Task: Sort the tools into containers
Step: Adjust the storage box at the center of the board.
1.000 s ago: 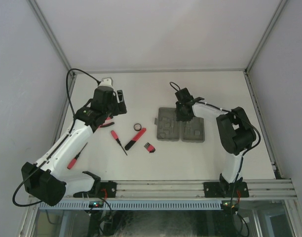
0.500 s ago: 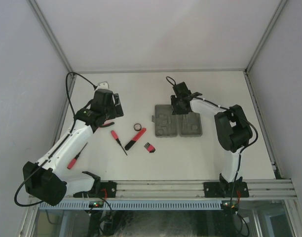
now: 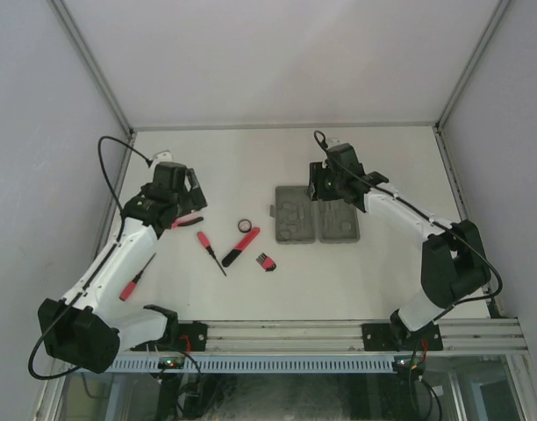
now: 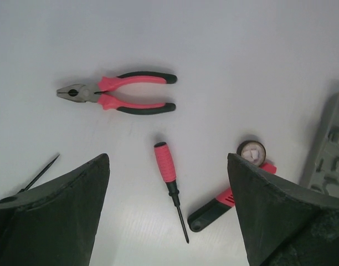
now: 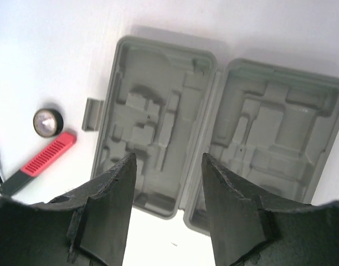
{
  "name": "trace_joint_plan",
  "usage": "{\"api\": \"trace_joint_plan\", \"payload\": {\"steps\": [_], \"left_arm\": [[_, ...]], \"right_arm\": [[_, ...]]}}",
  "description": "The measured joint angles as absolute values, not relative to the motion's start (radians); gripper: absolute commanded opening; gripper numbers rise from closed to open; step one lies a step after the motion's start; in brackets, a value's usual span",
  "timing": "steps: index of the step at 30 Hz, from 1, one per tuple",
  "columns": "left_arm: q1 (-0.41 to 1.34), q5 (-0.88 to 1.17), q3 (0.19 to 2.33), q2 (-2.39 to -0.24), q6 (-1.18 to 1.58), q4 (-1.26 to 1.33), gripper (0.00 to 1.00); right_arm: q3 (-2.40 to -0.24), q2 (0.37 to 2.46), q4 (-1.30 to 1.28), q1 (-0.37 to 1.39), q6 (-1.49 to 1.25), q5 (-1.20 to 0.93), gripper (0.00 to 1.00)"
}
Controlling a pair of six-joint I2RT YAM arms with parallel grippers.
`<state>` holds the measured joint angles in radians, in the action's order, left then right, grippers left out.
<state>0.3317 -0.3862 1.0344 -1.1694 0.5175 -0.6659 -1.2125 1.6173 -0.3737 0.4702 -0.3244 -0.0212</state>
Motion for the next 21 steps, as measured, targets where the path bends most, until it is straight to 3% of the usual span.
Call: {"api": "trace_joint_plan", "payload": {"steps": [8,21], "left_arm": [[0.131,-0.332,1.003,-1.197,0.657,-0.664,0.78],[0.113,-0.323,0.978,-1.341,0.762,-0.643,0.75]], "right_arm": [[-1.082,1.543,-0.364,0.466,-0.327,-0.04,0.5],[-0.966,1.476,-0.347,0.464,-0.367,-0.06,0.49]]}}
